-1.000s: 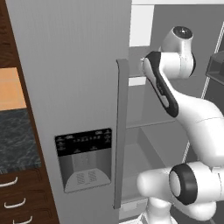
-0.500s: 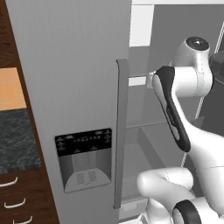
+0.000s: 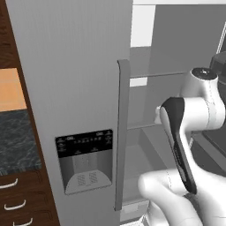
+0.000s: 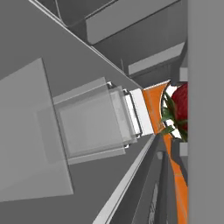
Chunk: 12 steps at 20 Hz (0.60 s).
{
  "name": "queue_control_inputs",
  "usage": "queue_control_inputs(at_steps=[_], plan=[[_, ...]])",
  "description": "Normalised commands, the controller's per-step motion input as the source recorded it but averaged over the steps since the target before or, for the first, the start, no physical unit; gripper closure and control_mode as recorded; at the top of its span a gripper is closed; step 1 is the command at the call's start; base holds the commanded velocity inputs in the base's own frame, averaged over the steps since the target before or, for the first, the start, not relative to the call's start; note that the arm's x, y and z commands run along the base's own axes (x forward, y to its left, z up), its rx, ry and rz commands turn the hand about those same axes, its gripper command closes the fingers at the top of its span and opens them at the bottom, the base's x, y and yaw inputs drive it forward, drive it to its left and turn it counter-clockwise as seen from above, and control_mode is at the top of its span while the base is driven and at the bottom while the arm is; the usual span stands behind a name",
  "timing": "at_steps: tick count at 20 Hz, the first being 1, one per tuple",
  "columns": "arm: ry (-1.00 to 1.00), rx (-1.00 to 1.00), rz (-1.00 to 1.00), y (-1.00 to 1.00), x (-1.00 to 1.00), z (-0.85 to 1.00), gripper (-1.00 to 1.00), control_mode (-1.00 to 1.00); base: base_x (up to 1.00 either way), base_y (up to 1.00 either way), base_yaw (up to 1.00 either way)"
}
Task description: Take the strawberry from the fridge and place it on top of the pancake, located on the dining counter.
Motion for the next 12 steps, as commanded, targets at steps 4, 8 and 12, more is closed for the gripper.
queue_control_inputs(at_steps=[4, 8, 12], plan=[[0.0, -0.01, 0.0, 0.0, -0.38, -0.83, 1.0, -1.0, 0.0, 0.0, 0.0], [0.0, 0.0, 0.0, 0.0, -0.17, -0.46, 1.0, -1.0, 0.0, 0.0, 0.0], [0.0, 0.0, 0.0, 0.0, 0.0, 0.0, 1.0, -1.0, 0.0, 0.0, 0.0]])
